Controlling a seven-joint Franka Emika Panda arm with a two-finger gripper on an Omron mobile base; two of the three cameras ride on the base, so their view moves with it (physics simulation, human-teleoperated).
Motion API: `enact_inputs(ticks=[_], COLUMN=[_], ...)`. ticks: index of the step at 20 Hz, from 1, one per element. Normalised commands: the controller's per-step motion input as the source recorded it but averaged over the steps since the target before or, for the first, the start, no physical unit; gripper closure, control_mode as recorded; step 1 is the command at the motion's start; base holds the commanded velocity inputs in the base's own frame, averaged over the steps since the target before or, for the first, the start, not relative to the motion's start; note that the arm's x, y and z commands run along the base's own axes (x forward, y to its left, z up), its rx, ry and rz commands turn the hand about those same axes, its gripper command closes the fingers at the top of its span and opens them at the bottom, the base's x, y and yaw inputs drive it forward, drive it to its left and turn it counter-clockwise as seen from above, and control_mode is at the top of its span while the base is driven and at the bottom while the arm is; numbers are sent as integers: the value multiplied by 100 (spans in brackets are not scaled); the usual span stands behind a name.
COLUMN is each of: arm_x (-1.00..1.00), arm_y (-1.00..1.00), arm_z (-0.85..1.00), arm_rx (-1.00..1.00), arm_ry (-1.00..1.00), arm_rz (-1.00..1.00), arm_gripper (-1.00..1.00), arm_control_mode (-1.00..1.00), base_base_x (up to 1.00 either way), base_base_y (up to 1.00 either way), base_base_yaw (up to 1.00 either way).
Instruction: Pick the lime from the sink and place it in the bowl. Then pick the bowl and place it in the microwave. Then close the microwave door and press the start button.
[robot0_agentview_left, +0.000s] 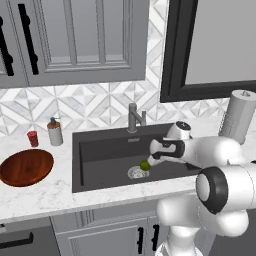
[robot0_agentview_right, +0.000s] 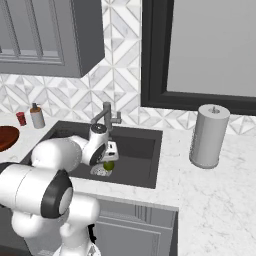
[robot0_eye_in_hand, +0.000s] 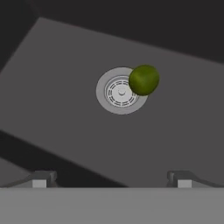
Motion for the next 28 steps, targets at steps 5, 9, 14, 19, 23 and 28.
enact_inputs(ticks=[5,9,14,19,23,28], arm_x=[20,26,35,33,28,27], arm_y=[8,13,6,0,0,0], arm_z=[-27,-29,-26,-20,-28,-30], arm_rx=[0,0,0,0,0,0], arm_ry=[2,0,0,0,0,0], arm_rz=[1,0,0,0,0,0], arm_gripper=[-100,-100,-100,-100,-100,-100], arm_control_mode=[-100,-100,-100,-100,-100,-100], base_base_x=[0,0,0,0,0,0], base_base_y=[0,0,0,0,0,0], base_base_yaw=[0,0,0,0,0,0])
